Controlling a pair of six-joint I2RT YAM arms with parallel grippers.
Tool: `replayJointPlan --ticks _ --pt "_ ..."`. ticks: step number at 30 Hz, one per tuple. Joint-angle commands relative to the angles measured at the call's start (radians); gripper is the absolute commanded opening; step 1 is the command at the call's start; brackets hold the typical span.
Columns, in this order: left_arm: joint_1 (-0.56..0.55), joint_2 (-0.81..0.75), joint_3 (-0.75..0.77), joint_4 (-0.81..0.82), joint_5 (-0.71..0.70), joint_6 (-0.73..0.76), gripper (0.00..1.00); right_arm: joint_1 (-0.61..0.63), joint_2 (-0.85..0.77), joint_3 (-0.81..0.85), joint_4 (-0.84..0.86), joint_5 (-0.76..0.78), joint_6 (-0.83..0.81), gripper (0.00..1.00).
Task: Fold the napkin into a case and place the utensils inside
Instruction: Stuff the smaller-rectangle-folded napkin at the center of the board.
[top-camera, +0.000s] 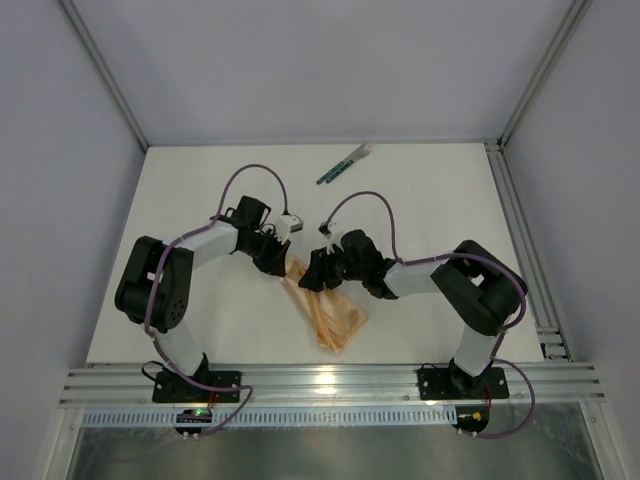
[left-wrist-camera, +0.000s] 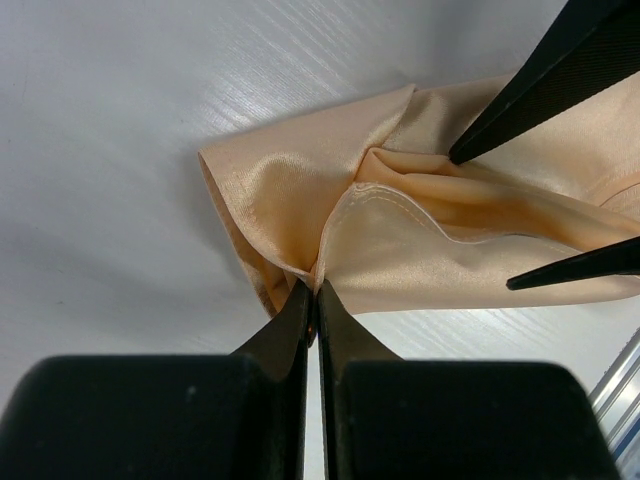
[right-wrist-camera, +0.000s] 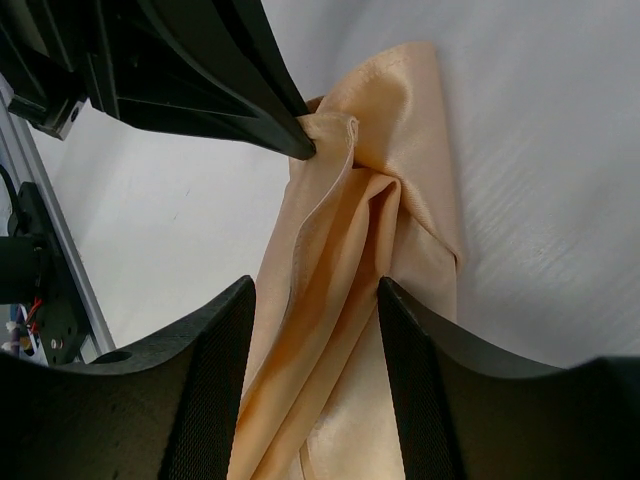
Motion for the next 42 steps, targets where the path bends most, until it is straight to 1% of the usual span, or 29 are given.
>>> replayJointPlan --ticks 1,4,5,6,8,9,11,12,13,14,18,21,23,27,31,34,36,38,42 --pt "-0.002 -0.004 0.020 -0.011 -0.010 -0.011 0.00 0.020 0.025 0.045 0.066 0.012 0.034 0.56" --pt "-0.002 -0.003 0.018 -0.011 -0.010 -0.013 0.01 0.023 0.052 0.072 0.040 0.024 0.031 0.55" --pt "-0.003 -0.003 0.021 -0.012 -0.008 -0.013 0.01 0.023 0.059 0.081 0.032 0.032 0.028 0.53" --pt "-0.002 -0.003 0.021 -0.012 -0.005 -0.013 0.01 0.024 0.063 0.082 0.021 0.042 0.026 0.42" --pt "-0.003 -0.006 0.023 -0.018 -0.002 -0.011 0.04 0.024 0.063 0.080 0.014 0.061 0.025 0.26" --pt "-0.002 -0.009 0.021 -0.020 0.002 -0.013 0.07 0.024 0.065 0.080 -0.003 0.062 0.022 0.14" --pt "-0.002 -0.023 0.027 -0.031 -0.001 -0.011 0.12 0.024 0.068 0.079 -0.017 0.055 0.020 0.05" --pt "-0.002 -0.027 0.030 -0.038 -0.004 -0.010 0.16 0.024 0.077 0.077 -0.017 0.050 0.022 0.04" --pt "-0.002 -0.035 0.034 -0.054 -0.010 -0.007 0.19 0.024 0.080 0.077 -0.020 0.044 0.022 0.04" --pt "0.000 -0.052 0.044 -0.063 -0.010 -0.001 0.26 0.024 0.095 0.082 -0.020 0.024 0.023 0.04" --pt "0.011 -0.118 0.072 -0.103 -0.011 -0.005 0.44 0.024 0.118 0.089 -0.031 -0.008 0.028 0.04" --pt "0.012 -0.182 0.090 -0.106 -0.024 -0.011 0.46 0.021 0.134 0.092 -0.048 -0.014 0.025 0.04" --pt "0.011 -0.205 0.096 -0.086 -0.068 -0.024 0.46 0.023 0.137 0.088 -0.049 -0.016 0.022 0.04" --pt "-0.029 -0.176 0.110 -0.045 -0.183 -0.027 0.38 0.021 0.141 0.089 -0.057 -0.016 0.016 0.04" --pt "-0.141 -0.101 0.095 0.006 -0.297 -0.005 0.39 0.023 0.138 0.080 -0.054 -0.010 0.019 0.04" --pt "-0.172 -0.090 0.063 0.081 -0.372 0.018 0.40 0.023 0.132 0.065 -0.042 -0.010 0.022 0.04" --pt "-0.181 -0.081 0.047 0.106 -0.395 0.015 0.34 0.023 0.125 0.056 -0.028 -0.010 0.025 0.04" --pt "-0.187 -0.066 0.040 0.130 -0.412 0.015 0.25 0.023 0.126 0.054 -0.026 -0.011 0.023 0.04" --pt "-0.204 -0.040 0.034 0.147 -0.442 0.024 0.22 0.021 0.137 0.057 -0.009 -0.030 0.031 0.04"
